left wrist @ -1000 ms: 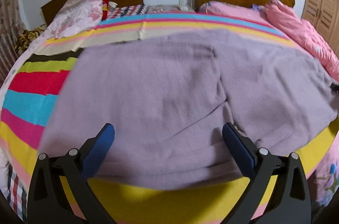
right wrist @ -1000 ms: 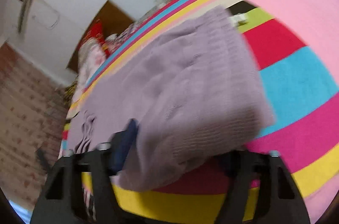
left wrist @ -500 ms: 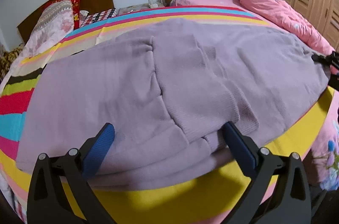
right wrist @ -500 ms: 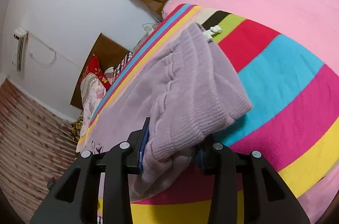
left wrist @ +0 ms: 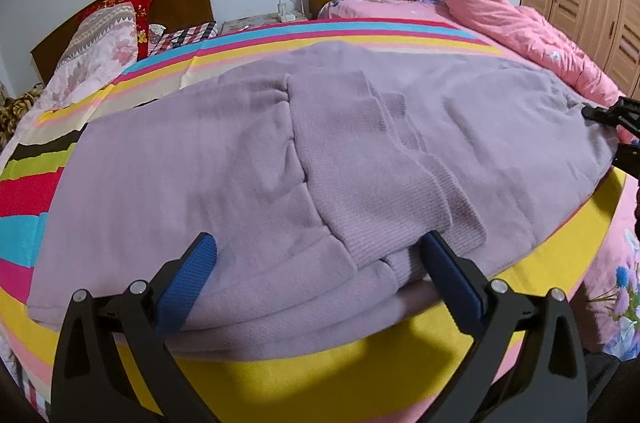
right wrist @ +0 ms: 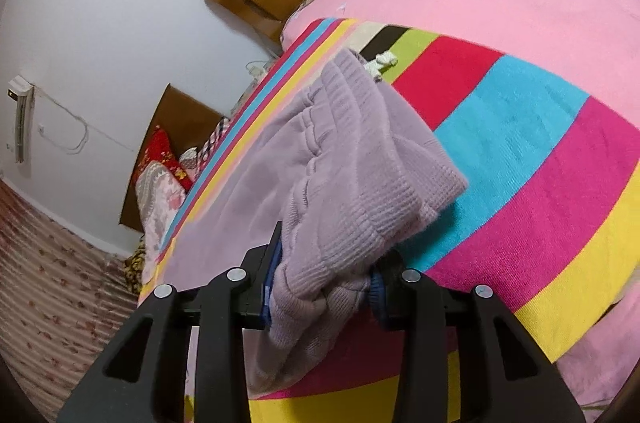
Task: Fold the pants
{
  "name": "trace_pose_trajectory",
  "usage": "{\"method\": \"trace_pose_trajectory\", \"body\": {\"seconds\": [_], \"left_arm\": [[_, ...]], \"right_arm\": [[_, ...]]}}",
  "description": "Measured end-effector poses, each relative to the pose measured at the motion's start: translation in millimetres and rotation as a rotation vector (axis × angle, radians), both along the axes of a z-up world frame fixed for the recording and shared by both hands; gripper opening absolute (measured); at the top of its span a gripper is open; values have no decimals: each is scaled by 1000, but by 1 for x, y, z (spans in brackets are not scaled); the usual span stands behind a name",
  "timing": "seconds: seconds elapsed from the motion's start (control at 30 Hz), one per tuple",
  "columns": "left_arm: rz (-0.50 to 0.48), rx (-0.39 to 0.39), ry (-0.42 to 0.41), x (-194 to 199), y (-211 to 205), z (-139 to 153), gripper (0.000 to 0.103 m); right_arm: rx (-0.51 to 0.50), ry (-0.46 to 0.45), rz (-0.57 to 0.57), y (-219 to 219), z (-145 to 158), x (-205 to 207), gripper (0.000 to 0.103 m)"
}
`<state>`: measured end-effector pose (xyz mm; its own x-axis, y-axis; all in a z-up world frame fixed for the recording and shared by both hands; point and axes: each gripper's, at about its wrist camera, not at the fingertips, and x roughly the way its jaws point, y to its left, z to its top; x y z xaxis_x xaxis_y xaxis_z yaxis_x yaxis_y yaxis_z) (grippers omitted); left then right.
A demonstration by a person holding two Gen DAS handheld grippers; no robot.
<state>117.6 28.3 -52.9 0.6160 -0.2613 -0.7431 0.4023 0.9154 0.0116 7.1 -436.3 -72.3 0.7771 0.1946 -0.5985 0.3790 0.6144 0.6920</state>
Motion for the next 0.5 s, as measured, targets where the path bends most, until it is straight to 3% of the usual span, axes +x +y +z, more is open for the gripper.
{"method": "trace_pose_trajectory", "body": {"seconds": [0.13, 0.23, 0.37, 0.5], "left_arm": [[34, -55, -6, -2, 18, 10, 102], [72, -146, -24, -9, 48, 31, 102], [199, -327, -30, -18, 127, 52, 102], [459, -529, -1, -29, 226, 54, 101]], "right_arm": [[-123, -6, -20, 18, 26, 5, 36], [-321, -27, 5, 54, 68, 20, 36], [-676, -134, 173, 162, 128, 53, 36], [-999, -242, 414, 307, 142, 71, 36]]}}
